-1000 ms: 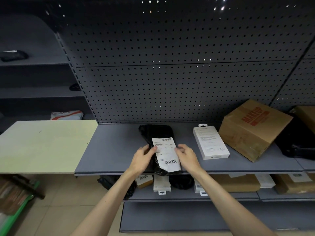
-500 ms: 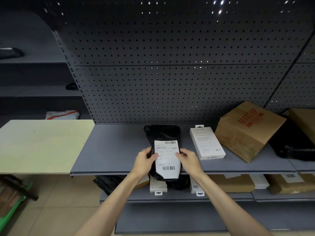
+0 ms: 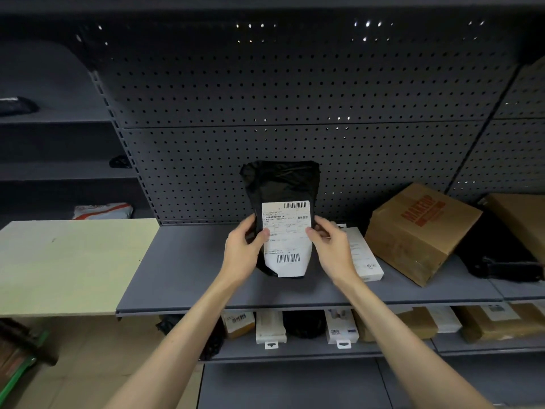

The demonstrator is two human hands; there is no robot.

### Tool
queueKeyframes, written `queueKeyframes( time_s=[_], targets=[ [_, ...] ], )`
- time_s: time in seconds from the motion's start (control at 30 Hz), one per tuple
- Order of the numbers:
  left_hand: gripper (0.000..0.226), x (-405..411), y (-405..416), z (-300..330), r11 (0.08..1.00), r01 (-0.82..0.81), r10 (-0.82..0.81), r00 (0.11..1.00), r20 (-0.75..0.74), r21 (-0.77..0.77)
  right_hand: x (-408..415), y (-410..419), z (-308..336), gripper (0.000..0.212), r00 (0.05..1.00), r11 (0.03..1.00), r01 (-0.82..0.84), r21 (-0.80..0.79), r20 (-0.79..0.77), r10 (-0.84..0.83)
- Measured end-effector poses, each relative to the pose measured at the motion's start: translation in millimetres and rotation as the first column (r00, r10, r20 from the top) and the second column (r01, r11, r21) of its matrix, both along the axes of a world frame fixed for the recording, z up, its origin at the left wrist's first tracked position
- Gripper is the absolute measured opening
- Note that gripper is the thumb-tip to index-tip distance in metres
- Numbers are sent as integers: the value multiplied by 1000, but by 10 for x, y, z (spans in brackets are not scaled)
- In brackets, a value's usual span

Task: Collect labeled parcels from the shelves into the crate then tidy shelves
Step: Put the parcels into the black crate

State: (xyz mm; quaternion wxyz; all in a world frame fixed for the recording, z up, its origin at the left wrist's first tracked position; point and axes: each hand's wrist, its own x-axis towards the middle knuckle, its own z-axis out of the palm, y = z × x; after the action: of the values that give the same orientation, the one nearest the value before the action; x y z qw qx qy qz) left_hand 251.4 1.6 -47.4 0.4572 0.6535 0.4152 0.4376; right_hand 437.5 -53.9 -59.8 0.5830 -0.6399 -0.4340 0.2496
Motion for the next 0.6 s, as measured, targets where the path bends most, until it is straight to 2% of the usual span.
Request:
queueKeyframes(
  time_s=[0.3, 0.5, 0.6],
  targets=[
    [33, -42, -38, -29, 999, -35, 35, 999, 9, 7, -62, 11, -18, 40, 1000, 1000, 6, 6, 21, -7],
    [35, -27, -57, -217, 983, -179, 184, 967, -176, 43, -158, 53, -142, 41, 997, 996, -19, -89, 75, 26],
    [41, -43, -47, -357, 983, -177, 162, 968, -191, -59, -217, 43, -254, 43, 993, 983, -30, -182, 107, 50]
  ],
)
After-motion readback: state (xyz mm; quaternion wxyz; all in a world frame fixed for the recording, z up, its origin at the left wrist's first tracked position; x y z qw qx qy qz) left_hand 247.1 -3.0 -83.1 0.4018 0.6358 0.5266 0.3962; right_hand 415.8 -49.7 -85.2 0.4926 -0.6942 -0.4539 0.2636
